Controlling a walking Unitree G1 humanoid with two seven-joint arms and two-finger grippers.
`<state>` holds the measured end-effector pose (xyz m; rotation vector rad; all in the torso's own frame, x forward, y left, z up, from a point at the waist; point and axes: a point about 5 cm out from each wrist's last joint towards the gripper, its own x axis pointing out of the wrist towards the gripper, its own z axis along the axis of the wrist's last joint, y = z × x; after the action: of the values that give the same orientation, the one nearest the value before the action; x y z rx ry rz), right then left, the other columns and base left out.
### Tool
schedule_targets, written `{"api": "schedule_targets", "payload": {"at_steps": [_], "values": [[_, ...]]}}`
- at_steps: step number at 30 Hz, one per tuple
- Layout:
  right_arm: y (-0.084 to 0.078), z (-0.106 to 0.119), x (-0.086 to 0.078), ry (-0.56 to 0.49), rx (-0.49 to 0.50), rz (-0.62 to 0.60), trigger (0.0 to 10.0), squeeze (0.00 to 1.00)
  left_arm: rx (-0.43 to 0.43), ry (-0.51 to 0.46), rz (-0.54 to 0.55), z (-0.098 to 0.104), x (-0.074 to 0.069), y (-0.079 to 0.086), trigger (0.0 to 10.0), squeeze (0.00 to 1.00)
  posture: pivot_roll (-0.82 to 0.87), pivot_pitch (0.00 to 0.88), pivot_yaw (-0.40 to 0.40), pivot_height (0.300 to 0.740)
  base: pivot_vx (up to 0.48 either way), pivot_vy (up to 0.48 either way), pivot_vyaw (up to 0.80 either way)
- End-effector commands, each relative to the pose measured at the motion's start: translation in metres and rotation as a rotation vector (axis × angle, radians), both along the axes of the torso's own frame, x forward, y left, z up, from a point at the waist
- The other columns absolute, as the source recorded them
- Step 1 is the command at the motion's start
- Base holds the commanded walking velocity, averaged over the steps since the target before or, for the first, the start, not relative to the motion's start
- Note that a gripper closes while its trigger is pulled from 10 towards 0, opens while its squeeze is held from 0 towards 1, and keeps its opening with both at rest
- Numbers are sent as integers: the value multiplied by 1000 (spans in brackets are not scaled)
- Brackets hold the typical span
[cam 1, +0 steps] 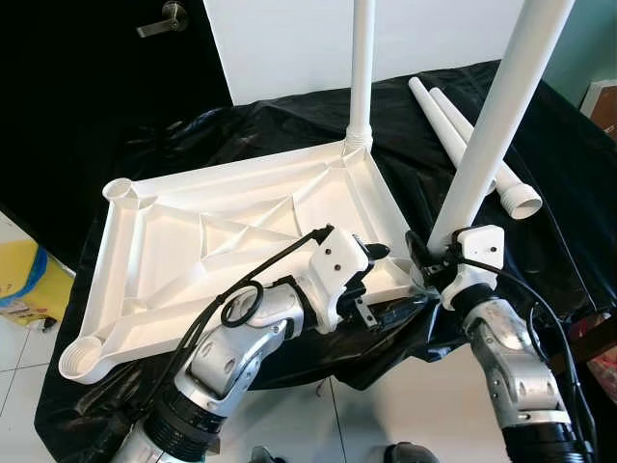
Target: Building children table
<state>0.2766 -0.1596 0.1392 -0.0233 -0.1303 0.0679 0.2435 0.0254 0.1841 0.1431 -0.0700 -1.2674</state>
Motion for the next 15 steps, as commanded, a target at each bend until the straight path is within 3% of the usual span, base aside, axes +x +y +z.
{"api": "schedule_targets", "payload": {"at_steps": [1, 4, 10, 15], "values": [[-4, -18, -3, 96, 20, -64, 10000, 0, 20, 1, -39, -4, -2, 1, 10000, 0, -161, 86, 73, 740, 0, 0, 0], [0, -23, -7, 112, 72, -199, 10000, 0, 23, -7, -30, -4, -2, 1, 10000, 0, -154, 80, 73, 740, 0, 0, 0], [14, -22, -10, 116, 139, -234, 10000, 0, 25, -20, 16, -4, 1, 1, 10000, 0, -154, 68, 70, 740, 0, 0, 0], [14, -21, -11, 114, 135, -254, 10000, 0, 27, -28, 42, -3, 4, 1, 10000, 0, -152, 58, 66, 740, 0, 0, 0]]}}
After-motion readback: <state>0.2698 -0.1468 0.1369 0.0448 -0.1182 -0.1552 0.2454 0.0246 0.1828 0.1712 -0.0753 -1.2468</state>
